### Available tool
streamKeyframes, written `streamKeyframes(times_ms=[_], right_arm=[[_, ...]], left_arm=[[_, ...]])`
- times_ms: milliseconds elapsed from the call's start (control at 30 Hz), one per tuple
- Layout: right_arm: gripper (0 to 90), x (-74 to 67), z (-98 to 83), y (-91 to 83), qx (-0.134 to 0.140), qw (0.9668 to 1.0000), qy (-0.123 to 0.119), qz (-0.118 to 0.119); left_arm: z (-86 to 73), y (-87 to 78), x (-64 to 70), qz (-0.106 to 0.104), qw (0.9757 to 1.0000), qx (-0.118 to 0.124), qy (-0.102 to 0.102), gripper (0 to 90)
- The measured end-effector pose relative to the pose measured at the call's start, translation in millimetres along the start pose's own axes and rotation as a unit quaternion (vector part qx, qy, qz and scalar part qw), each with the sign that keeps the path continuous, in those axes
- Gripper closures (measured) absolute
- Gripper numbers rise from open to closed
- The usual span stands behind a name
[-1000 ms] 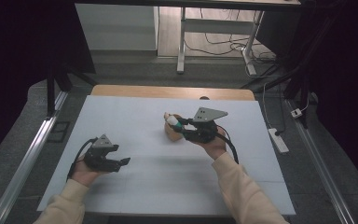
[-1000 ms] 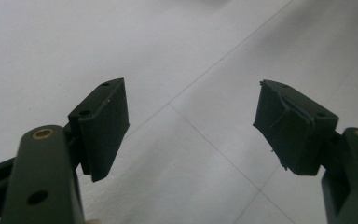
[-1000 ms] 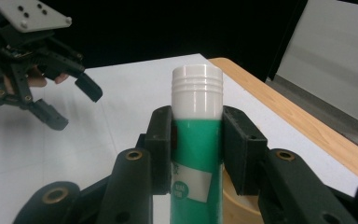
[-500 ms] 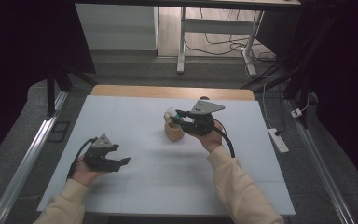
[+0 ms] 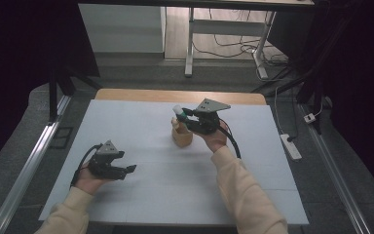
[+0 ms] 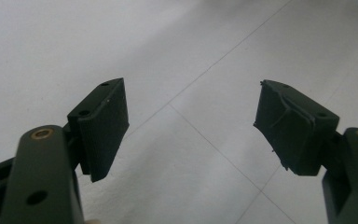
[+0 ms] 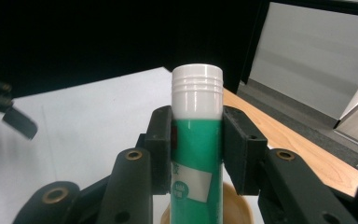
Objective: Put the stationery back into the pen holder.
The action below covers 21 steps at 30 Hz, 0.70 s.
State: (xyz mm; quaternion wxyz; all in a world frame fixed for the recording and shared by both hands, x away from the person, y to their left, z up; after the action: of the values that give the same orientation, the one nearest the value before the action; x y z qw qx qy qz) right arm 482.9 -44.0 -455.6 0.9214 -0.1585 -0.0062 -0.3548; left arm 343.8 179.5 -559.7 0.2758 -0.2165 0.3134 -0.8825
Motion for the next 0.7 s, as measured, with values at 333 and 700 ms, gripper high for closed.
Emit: streamKeyframes(times_ms=[333, 700], right_arm=[[65.2, 4.8, 0.2, 19.6, 0.005, 0.9999, 0.006, -0.010], [64.9, 8.5, -13.7, 29.7, -0.005, 0.9997, 0.015, -0.018]], left_arm=[[-1.1, 0.5, -1.2, 0.000, 1.0000, -0.002, 0.000, 24.9], [-3.5, 2.3, -2.9, 0.000, 1.0000, -0.006, -0.003, 24.9]])
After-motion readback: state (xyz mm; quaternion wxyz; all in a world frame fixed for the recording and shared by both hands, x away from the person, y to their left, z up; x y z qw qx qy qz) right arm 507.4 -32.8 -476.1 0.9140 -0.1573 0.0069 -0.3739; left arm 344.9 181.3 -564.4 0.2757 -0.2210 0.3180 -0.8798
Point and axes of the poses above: each handheld gripper's, and its own axes: y roughly forward along the jaws, z roughly out of its top, x roughly to its right, the point moved 8 cm from there along y, roughly forward along the jaws, and after that the axes turned 11 degrees about -z, right-handed, at the moved point
